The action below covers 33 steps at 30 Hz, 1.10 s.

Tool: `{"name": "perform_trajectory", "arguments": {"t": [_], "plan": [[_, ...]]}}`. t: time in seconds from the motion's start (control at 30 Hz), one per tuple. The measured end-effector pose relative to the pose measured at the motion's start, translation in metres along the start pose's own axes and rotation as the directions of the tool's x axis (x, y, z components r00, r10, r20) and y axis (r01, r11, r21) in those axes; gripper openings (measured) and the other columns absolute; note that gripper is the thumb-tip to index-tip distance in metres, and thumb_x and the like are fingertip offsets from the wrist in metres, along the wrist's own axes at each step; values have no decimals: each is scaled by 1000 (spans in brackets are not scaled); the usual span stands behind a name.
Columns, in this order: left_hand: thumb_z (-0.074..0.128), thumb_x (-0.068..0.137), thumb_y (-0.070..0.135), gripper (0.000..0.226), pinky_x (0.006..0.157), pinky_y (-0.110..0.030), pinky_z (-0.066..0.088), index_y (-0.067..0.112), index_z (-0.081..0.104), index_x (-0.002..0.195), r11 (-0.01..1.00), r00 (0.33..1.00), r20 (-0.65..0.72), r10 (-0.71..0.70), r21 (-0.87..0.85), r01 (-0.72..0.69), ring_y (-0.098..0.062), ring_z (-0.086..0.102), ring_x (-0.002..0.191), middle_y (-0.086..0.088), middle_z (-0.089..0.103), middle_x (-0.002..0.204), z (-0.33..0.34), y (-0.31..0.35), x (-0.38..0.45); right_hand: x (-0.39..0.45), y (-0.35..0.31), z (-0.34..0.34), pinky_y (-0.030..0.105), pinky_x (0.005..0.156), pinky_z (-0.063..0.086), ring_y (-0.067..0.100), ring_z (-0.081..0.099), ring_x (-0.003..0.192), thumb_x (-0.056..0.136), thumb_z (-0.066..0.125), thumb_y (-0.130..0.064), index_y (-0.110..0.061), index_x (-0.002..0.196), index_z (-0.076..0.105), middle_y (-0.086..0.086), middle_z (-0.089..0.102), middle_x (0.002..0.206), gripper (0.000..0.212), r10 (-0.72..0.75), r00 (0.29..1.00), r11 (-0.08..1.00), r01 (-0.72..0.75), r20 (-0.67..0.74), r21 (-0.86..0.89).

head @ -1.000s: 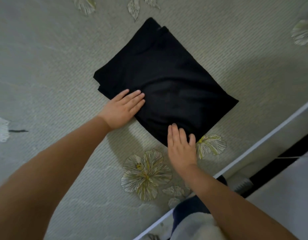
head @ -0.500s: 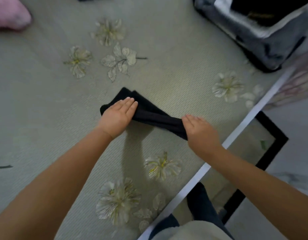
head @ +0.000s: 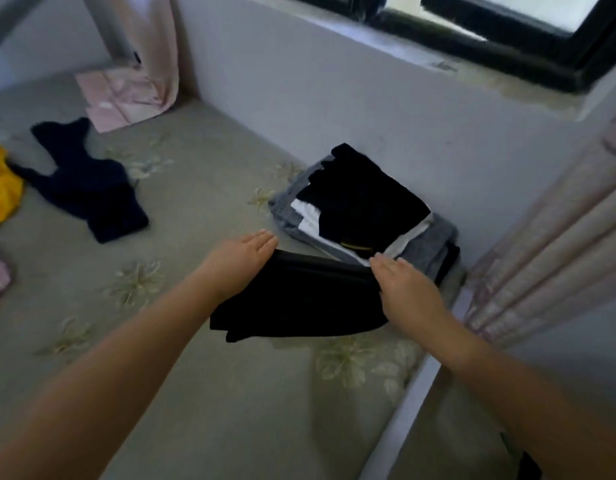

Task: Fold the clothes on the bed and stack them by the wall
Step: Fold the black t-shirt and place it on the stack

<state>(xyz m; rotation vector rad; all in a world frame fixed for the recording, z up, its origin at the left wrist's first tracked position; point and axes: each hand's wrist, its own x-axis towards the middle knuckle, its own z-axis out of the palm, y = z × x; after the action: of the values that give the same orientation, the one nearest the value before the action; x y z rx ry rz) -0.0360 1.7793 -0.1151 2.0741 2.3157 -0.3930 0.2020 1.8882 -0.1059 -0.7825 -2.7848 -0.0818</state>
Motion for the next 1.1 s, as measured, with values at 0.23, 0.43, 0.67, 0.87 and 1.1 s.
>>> {"name": "perform_trajectory", "arguments": {"t": [0.23, 0.43, 0.67, 0.87, 1.1], "plan": [[36, 95, 4, 52, 112, -29, 15, 5, 18, 145, 992, 982, -163, -96, -97, 81, -22, 19, 141, -12, 16, 153, -80, -17, 190, 129, 133, -19, 36, 49, 49, 40, 65, 67, 55, 64, 22, 15, 91, 63, 30, 66, 82, 37, 128, 986, 989, -119, -104, 91], [52, 73, -16, 41, 95, -53, 41, -16, 56, 113, 999, 815, -580, -18, -32, -1, -50, 54, 108, -36, 53, 119, -126, -44, 298, 215, 196, -25, 24, 37, 35, 33, 56, 43, 41, 68, 23, 8, 71, 62, 20, 60, 57, 34, 56, 968, 997, -41, -246, 65], [34, 96, 9, 61, 115, -39, 0, 19, 3, 147, 993, 975, 198, -105, -37, 114, -23, -3, 143, -6, 3, 156, 24, 28, 337, 156, 226, 117, 35, 112, 23, 23, 27, 137, 94, 33, -3, -9, 144, 20, 11, 26, 150, 52, 111, 850, 991, -137, 515, 12], [41, 93, 9, 70, 115, -38, 8, 18, -2, 147, 968, 935, 325, -139, -154, 198, -23, -2, 143, -4, -1, 156, 75, 55, 325, 120, 196, 162, 34, 115, 23, 29, 11, 143, 96, 29, 1, 3, 144, 5, 22, 4, 154, 54, 115, 782, 980, -191, 613, 59], [37, 98, 28, 56, 113, -39, 17, 25, 10, 147, 947, 957, 211, -200, -210, 244, -22, 7, 143, -3, 9, 156, 75, 53, 318, 126, 193, 157, 45, 110, 25, 28, 3, 143, 94, 45, -14, -13, 147, 3, 9, -1, 156, 68, 210, 825, 962, -270, 524, 38]]}}
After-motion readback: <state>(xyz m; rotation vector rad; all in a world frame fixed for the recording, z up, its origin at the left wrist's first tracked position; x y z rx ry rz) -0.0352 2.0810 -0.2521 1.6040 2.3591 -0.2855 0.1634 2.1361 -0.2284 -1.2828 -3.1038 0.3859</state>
